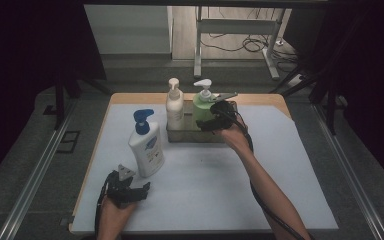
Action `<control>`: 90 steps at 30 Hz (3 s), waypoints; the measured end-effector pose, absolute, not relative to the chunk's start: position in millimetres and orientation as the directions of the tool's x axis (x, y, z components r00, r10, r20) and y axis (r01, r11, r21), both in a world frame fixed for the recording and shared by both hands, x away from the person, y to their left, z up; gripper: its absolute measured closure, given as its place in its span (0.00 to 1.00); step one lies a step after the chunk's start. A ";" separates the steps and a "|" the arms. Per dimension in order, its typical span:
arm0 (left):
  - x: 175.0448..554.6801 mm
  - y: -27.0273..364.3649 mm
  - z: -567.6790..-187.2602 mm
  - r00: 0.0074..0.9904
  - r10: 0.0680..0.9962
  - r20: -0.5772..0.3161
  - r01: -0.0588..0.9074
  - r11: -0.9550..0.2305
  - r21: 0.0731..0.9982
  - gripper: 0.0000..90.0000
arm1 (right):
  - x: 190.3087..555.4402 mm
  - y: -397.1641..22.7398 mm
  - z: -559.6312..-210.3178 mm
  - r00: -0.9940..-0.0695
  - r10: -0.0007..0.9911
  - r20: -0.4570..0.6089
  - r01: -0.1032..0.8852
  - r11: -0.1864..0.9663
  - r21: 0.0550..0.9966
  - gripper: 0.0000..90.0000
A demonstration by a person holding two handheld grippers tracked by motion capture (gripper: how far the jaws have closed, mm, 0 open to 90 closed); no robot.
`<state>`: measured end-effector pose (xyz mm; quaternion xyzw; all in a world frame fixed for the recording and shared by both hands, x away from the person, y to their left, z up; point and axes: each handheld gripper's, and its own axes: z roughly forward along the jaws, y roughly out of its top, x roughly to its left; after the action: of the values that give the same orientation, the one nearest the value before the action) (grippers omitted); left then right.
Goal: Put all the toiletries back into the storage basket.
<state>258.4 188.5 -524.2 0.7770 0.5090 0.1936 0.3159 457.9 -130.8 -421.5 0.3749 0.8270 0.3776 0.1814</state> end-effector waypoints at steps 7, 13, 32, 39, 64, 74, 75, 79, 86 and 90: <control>258.4 188.5 -524.2 0.408 0.913 -0.022 0.668 -0.282 0.688 0.16 | 452.1 -139.4 -423.1 -0.661 0.750 0.007 0.498 0.432 0.752 0.13; 258.4 188.5 -524.2 0.407 0.913 -0.020 0.669 -0.283 0.688 0.16 | 448.1 -151.2 -425.3 -0.675 0.737 0.037 0.517 0.437 0.737 0.15; 258.4 188.4 -524.2 0.407 0.913 -0.021 0.669 -0.282 0.688 0.16 | 458.2 -176.3 -433.5 -0.584 0.811 0.034 0.594 0.398 0.699 0.65; 258.4 188.5 -524.2 0.407 0.913 -0.021 0.669 -0.282 0.688 0.16 | 465.1 -171.1 -440.0 -0.569 0.822 0.023 0.599 0.395 0.697 0.83; 258.5 188.6 -524.1 0.407 0.913 -0.021 0.669 -0.283 0.687 0.16 | 479.4 -159.9 -450.9 -0.532 0.844 0.069 0.631 0.341 0.697 0.98; 258.5 188.6 -524.1 0.407 0.913 -0.021 0.669 -0.282 0.687 0.16 | 478.2 -153.2 -451.5 -0.540 0.838 0.075 0.628 0.343 0.698 0.97; 258.5 188.6 -524.1 0.407 0.913 -0.021 0.669 -0.282 0.687 0.16 | 477.9 -151.9 -451.8 -0.543 0.836 0.075 0.628 0.345 0.697 0.96; 258.5 188.6 -524.1 0.407 0.913 -0.021 0.669 -0.282 0.687 0.16 | 476.3 -146.7 -452.4 -0.552 0.831 0.070 0.624 0.356 0.695 0.96; 258.5 188.6 -524.1 0.407 0.913 -0.021 0.669 -0.283 0.687 0.16 | 475.3 -136.6 -451.9 -0.567 0.821 0.066 0.618 0.371 0.693 0.96; 258.5 188.6 -524.1 0.407 0.913 -0.021 0.669 -0.283 0.687 0.16 | 474.8 -133.3 -451.4 -0.561 0.826 0.055 0.618 0.373 0.692 0.97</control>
<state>258.5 188.6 -524.1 0.7773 0.5090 0.1931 0.3154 474.8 -133.3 -451.4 0.4431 0.8145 0.3420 0.1524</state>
